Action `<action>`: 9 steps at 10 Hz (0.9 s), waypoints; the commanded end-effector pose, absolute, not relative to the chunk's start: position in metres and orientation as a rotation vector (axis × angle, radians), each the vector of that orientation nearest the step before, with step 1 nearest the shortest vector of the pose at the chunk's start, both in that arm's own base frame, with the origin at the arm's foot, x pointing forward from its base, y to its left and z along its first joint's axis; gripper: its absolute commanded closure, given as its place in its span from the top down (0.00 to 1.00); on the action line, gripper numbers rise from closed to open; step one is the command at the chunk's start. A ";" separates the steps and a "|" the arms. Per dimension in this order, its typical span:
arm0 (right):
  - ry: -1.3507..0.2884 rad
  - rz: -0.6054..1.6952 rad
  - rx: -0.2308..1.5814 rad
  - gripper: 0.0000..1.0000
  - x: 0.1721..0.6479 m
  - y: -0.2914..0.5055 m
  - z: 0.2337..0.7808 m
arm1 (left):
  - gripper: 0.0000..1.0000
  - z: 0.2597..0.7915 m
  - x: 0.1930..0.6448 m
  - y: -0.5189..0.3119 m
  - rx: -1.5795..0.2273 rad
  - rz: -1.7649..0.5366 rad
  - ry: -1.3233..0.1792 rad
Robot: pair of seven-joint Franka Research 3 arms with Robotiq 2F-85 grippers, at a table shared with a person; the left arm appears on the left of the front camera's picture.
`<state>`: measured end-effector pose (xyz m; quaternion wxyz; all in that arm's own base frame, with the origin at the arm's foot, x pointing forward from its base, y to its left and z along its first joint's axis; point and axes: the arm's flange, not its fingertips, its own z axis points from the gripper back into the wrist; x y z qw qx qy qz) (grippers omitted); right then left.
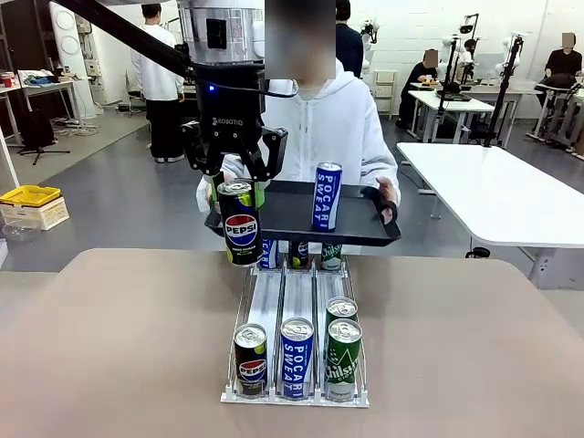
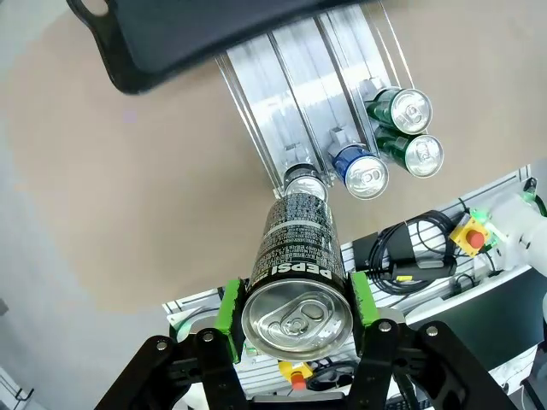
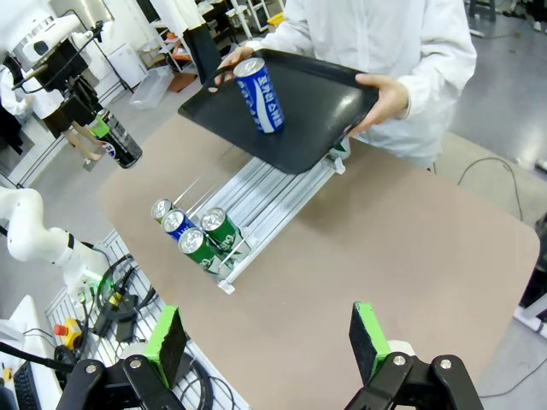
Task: Retrieve and hand over the desired beverage to the person.
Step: Place the picked can on the Handle tray extended by the person.
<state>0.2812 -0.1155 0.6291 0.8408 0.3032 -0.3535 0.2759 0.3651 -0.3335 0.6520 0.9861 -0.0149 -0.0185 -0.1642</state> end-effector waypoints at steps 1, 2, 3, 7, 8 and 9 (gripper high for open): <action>-0.765 0.597 0.667 1.00 0.284 -0.115 0.629 | 0.00 0.655 0.363 -0.333 -0.030 -0.322 -0.045; -0.765 0.597 0.667 1.00 0.284 -0.115 0.629 | 0.00 0.655 0.363 -0.333 -0.030 -0.322 -0.045; -0.765 0.597 0.667 1.00 0.284 -0.115 0.629 | 0.00 0.655 0.363 -0.333 -0.030 -0.322 -0.045; -0.765 0.597 0.667 1.00 0.284 -0.115 0.629 | 0.00 0.655 0.363 -0.333 -0.030 -0.322 -0.045; -0.765 0.597 0.667 1.00 0.284 -0.115 0.629 | 0.59 0.652 0.365 -0.334 -0.030 -0.331 -0.037; -0.765 0.597 0.667 1.00 0.284 -0.115 0.629 | 0.59 0.652 0.379 -0.332 -0.048 -0.380 -0.029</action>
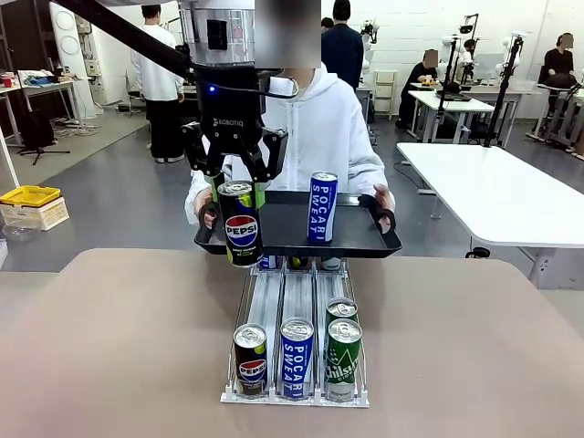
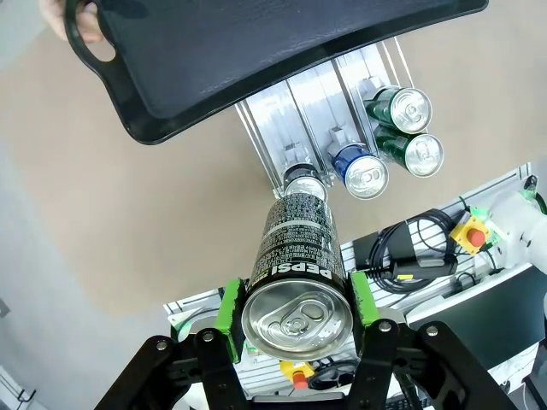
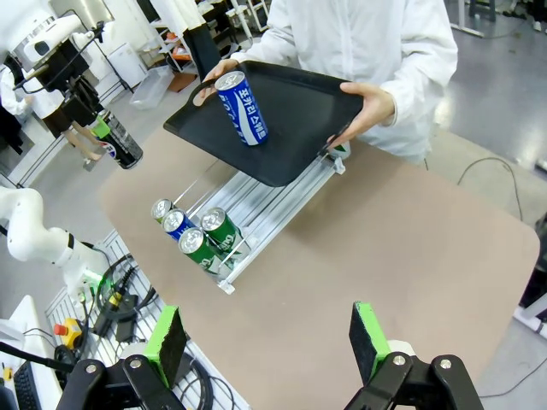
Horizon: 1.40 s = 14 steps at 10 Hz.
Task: Retrieve and hand over the desired beverage to the person.
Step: Place the picked can on the Handle tray extended by the person.
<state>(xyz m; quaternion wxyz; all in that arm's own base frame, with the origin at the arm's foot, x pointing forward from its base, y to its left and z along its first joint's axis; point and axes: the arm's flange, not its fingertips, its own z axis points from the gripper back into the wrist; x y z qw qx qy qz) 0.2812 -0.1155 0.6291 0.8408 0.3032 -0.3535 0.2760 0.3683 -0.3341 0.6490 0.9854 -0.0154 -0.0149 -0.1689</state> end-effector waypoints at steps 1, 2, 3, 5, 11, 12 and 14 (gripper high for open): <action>-0.765 0.597 0.667 1.00 0.284 -0.115 0.629 | 0.59 0.653 0.394 -0.331 -0.082 -0.403 -0.007; -0.765 0.597 0.667 1.00 0.284 -0.115 0.629 | 0.59 0.656 0.411 -0.328 -0.083 -0.420 -0.018; -0.765 0.597 0.667 1.00 0.284 -0.115 0.629 | 0.59 0.657 0.428 -0.329 -0.023 -0.366 -0.104; -0.765 0.597 0.667 1.00 0.284 -0.115 0.629 | 0.59 0.651 0.451 -0.335 -0.001 -0.383 -0.100; -0.765 0.597 0.667 1.00 0.284 -0.115 0.629 | 0.59 0.625 0.541 -0.349 0.035 -0.396 -0.104; -0.765 0.597 0.667 1.00 0.284 -0.115 0.629 | 0.59 0.621 0.549 -0.352 0.057 -0.397 -0.103; -0.765 0.597 0.667 1.00 0.284 -0.115 0.629 | 0.59 0.614 0.572 -0.356 0.073 -0.411 -0.068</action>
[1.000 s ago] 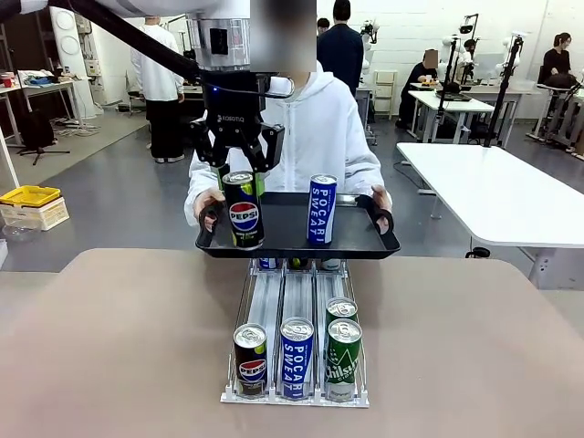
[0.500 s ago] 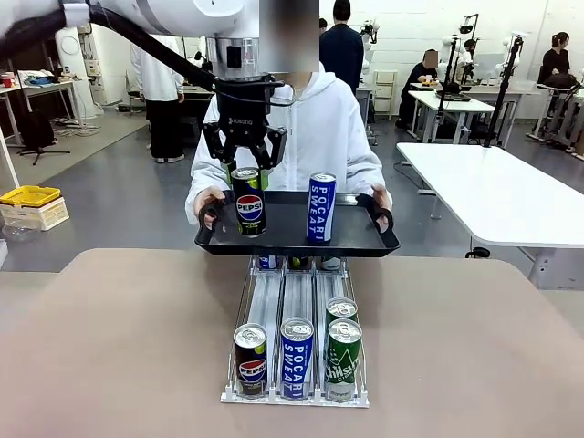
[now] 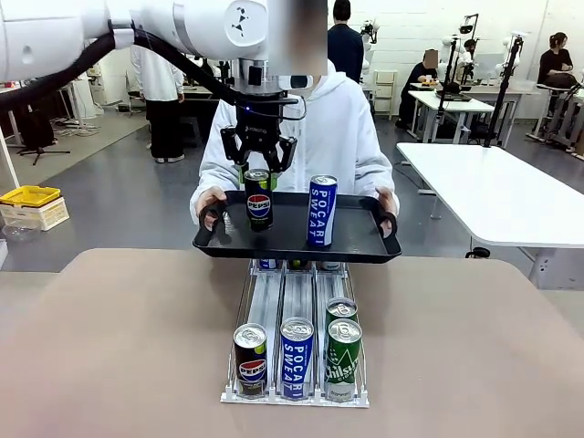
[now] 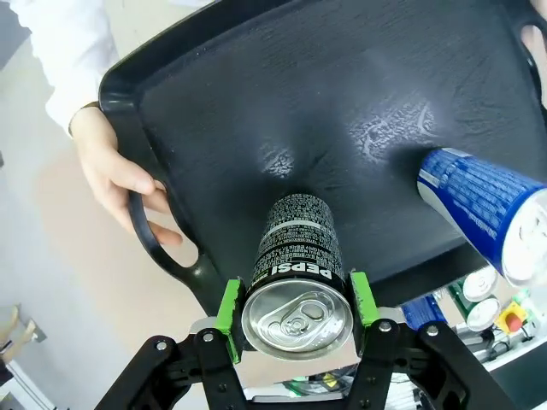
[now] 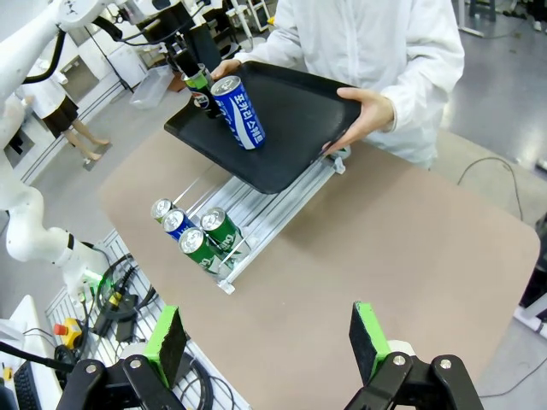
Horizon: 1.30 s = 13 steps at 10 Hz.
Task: Retrieve and hand over the desired beverage to the person.
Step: Place the picked can on the Handle tray extended by the person.
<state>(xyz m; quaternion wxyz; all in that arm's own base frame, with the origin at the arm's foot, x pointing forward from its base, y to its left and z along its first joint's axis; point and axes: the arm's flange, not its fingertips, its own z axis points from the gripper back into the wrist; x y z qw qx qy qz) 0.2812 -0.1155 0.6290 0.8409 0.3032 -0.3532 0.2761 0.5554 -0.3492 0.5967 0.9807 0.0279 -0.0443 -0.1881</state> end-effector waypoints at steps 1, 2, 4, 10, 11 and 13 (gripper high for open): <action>-0.765 0.597 0.667 1.00 0.284 -0.115 0.629 | 0.59 0.608 0.573 -0.357 0.064 -0.413 -0.046; -0.765 0.597 0.667 1.00 0.284 -0.115 0.629 | 0.59 0.603 0.575 -0.356 0.064 -0.415 -0.030; -0.765 0.597 0.667 1.00 0.284 -0.115 0.629 | 0.59 0.598 0.575 -0.352 0.038 -0.403 -0.011; -0.765 0.597 0.667 1.00 0.284 -0.115 0.629 | 1.00 0.596 0.575 -0.350 0.028 -0.416 -0.006; -0.765 0.597 0.667 1.00 0.284 -0.115 0.629 | 1.00 0.595 0.575 -0.350 0.025 -0.415 -0.005; -0.765 0.597 0.667 1.00 0.284 -0.115 0.629 | 1.00 0.595 0.576 -0.350 0.019 -0.420 -0.002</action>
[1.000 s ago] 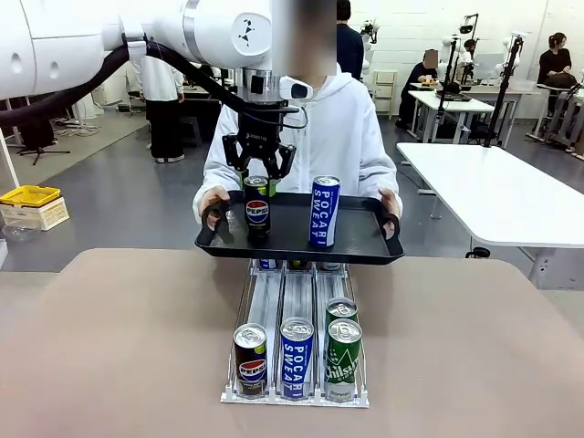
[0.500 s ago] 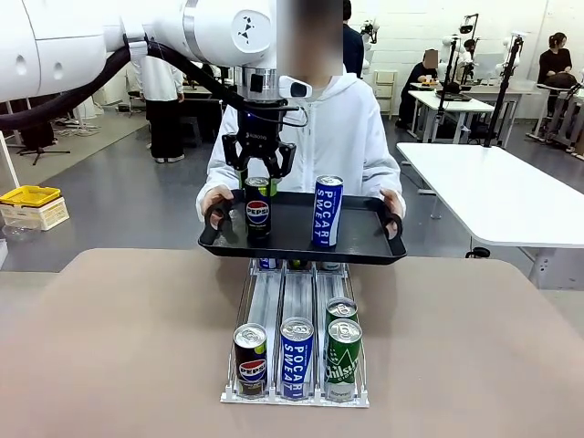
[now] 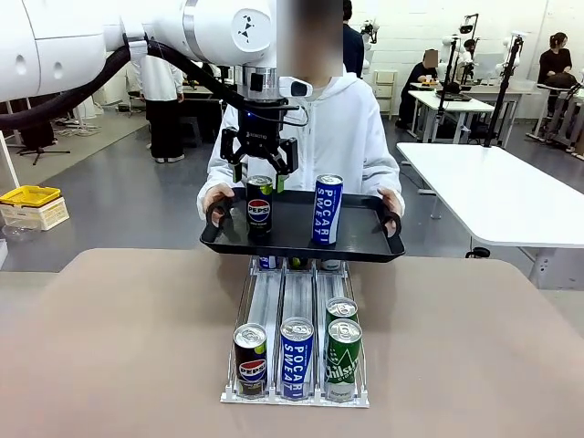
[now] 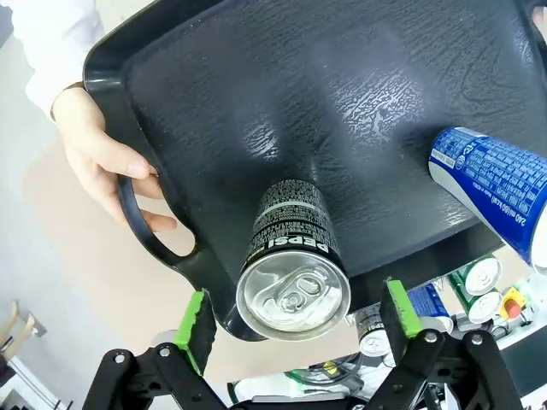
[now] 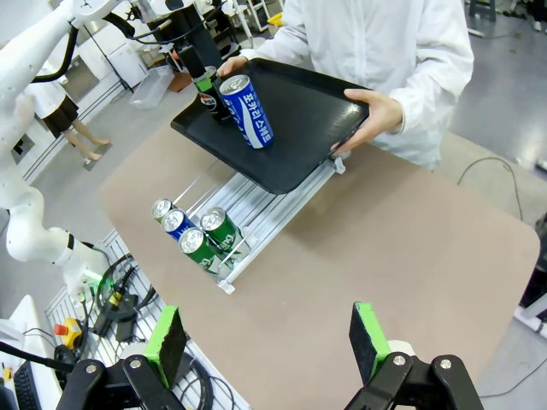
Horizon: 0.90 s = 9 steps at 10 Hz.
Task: Retrieve and hand over the desired beverage to the person.
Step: Place the picked can on the Handle tray extended by the person.
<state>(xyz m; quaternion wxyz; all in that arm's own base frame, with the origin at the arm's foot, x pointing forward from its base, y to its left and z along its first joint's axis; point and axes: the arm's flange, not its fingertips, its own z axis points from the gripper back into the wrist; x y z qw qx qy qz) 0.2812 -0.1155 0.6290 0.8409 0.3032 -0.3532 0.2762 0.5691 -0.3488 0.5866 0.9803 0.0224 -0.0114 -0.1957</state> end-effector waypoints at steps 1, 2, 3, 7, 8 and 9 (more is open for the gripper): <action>-0.765 0.597 0.667 1.00 0.284 -0.115 0.629 | 1.00 0.595 0.574 -0.350 0.016 -0.415 -0.005; -0.765 0.597 0.667 1.00 0.284 -0.115 0.629 | 1.00 0.599 0.567 -0.349 0.014 -0.380 -0.018; -0.765 0.597 0.667 1.00 0.284 -0.115 0.629 | 1.00 0.607 0.550 -0.343 0.021 -0.358 -0.069; -0.765 0.597 0.667 1.00 0.284 -0.115 0.629 | 1.00 0.614 0.432 -0.274 -0.117 -0.348 -0.282; -0.765 0.597 0.667 1.00 0.284 -0.115 0.629 | 1.00 0.609 0.404 -0.259 -0.160 -0.360 -0.309; -0.765 0.597 0.667 1.00 0.284 -0.115 0.629 | 1.00 0.606 0.384 -0.249 -0.152 -0.396 -0.337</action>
